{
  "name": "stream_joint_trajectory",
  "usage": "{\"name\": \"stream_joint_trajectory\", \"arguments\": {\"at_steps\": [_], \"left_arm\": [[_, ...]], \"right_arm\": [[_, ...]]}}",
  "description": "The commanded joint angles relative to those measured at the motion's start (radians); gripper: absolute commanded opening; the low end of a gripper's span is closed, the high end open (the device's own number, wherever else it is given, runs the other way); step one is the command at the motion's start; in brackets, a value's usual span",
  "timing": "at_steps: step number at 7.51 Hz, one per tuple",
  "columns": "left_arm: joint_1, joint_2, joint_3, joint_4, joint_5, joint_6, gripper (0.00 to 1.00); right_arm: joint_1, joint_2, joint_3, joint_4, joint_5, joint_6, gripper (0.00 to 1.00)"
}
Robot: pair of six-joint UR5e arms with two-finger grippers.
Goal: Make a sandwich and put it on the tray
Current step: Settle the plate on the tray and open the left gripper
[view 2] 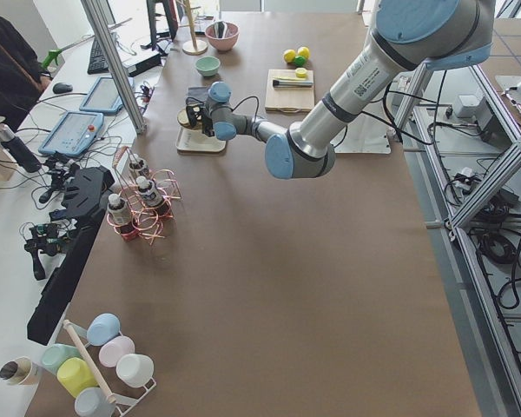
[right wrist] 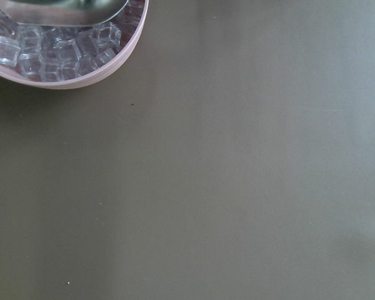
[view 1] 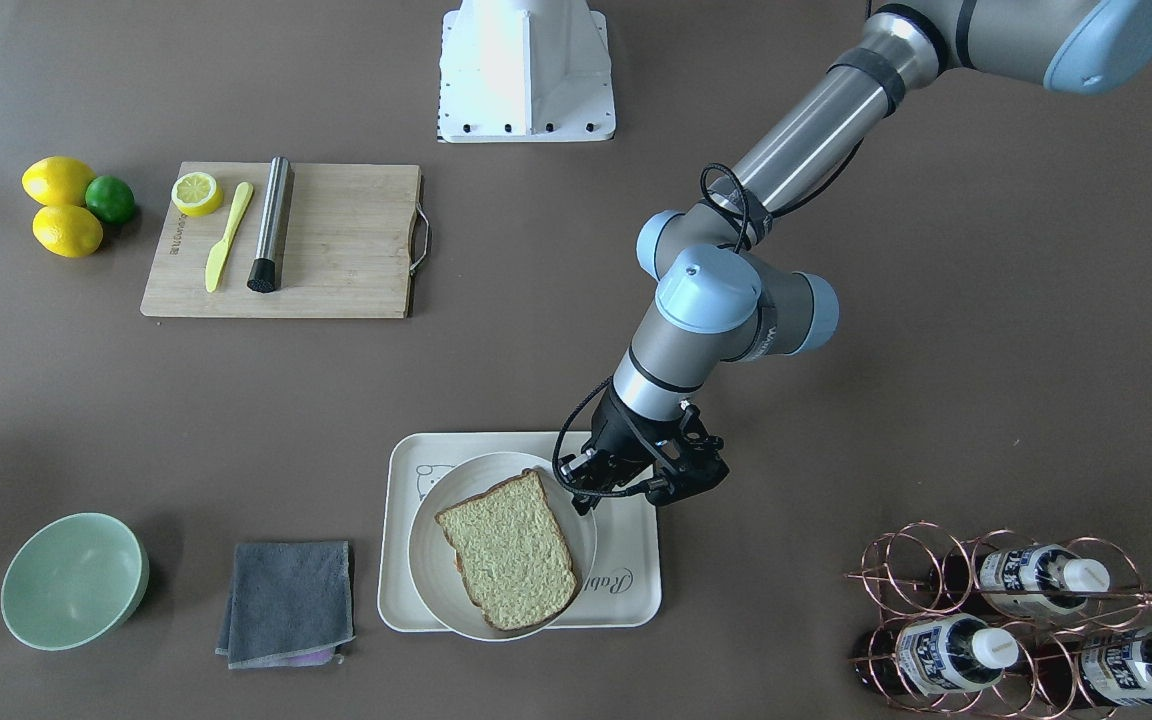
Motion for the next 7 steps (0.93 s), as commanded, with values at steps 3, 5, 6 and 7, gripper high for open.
{"name": "stream_joint_trajectory", "arguments": {"at_steps": [3, 5, 6, 7], "left_arm": [[0.002, 0.006, 0.003, -0.003, -0.007, 0.009, 0.0], [0.002, 0.006, 0.003, -0.003, -0.007, 0.009, 0.0], [0.002, 0.008, 0.003, -0.003, -0.006, 0.01, 0.0], [0.002, 0.02, 0.0, -0.004, -0.004, 0.043, 0.05]], "right_arm": [[-0.001, 0.013, -0.012, 0.0, 0.001, 0.002, 1.0], [-0.001, 0.012, -0.01, 0.0, 0.004, 0.002, 1.0], [-0.002, 0.012, -0.012, 0.0, 0.006, 0.002, 1.0], [-0.002, 0.012, -0.012, 0.0, 0.006, 0.002, 1.0]]}}
